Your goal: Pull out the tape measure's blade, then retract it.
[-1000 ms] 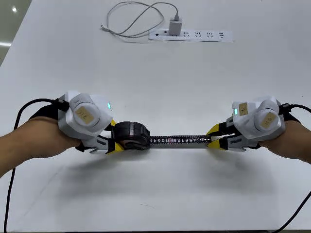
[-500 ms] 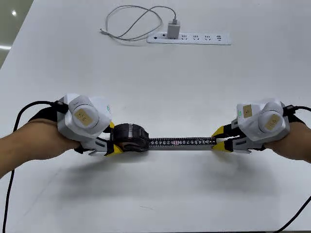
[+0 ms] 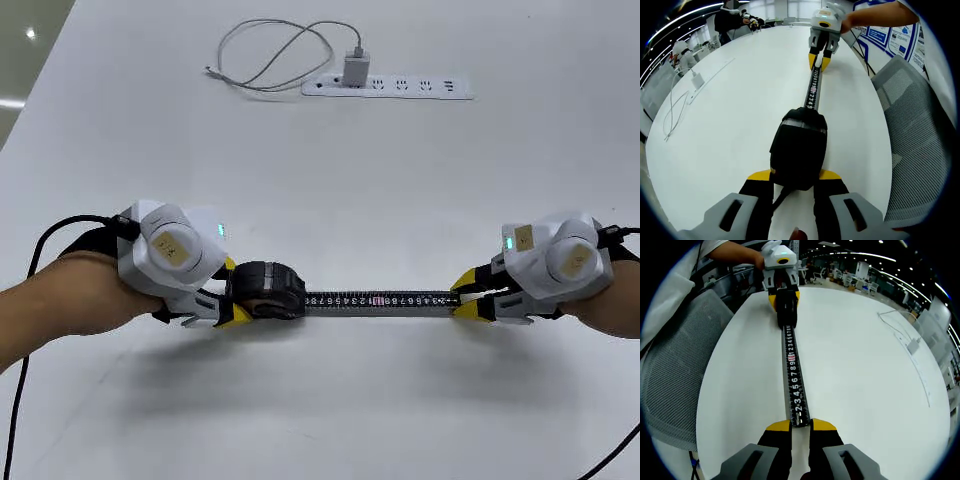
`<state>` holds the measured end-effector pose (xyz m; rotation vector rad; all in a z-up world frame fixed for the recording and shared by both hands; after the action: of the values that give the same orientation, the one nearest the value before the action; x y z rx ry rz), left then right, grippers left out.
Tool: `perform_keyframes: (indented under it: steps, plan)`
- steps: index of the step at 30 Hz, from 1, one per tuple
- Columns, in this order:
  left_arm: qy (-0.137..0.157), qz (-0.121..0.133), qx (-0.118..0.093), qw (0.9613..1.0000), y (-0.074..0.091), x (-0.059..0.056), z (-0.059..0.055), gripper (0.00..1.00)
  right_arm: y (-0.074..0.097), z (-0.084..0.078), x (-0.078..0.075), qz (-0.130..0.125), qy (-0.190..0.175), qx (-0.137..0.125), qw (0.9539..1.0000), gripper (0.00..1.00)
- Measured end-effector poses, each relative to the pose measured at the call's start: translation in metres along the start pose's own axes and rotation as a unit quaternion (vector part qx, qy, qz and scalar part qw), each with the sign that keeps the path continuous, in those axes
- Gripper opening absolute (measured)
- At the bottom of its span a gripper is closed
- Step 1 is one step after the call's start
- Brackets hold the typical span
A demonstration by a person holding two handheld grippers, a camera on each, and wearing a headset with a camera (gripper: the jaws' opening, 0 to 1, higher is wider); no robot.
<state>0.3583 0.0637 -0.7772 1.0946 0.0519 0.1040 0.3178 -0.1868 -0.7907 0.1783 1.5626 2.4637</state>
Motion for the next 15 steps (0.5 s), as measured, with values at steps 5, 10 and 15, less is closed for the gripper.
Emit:
perform_keyframes:
  steps: [5,10,15]
  plan:
    - [-0.001,0.000,0.000,1.0000,0.000,0.000,0.000,0.25,0.002,-0.004,0.001,-0.001,-0.001,0.004,1.0000,0.08]
    - [0.000,0.000,0.000,1.0000,0.000,0.001,0.000,0.25,0.003,-0.008,0.000,-0.001,-0.001,0.009,1.0000,0.08]
    - [0.000,0.000,0.000,1.0000,-0.001,0.001,0.000,0.25,0.006,-0.012,0.000,-0.002,-0.002,0.013,0.9999,0.08]
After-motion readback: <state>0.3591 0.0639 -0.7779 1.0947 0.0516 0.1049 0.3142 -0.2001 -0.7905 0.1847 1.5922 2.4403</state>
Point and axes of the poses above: the centre of the closed fingertips' face, and the gripper's own axes: y roughly backward along the fingers, x roughly to its left, z roughly out of its top, the point moved 1 cm from there along y, roughly backward along the fingers, and after that the axes turned 6 degrees about x, right-handed, at the moved point
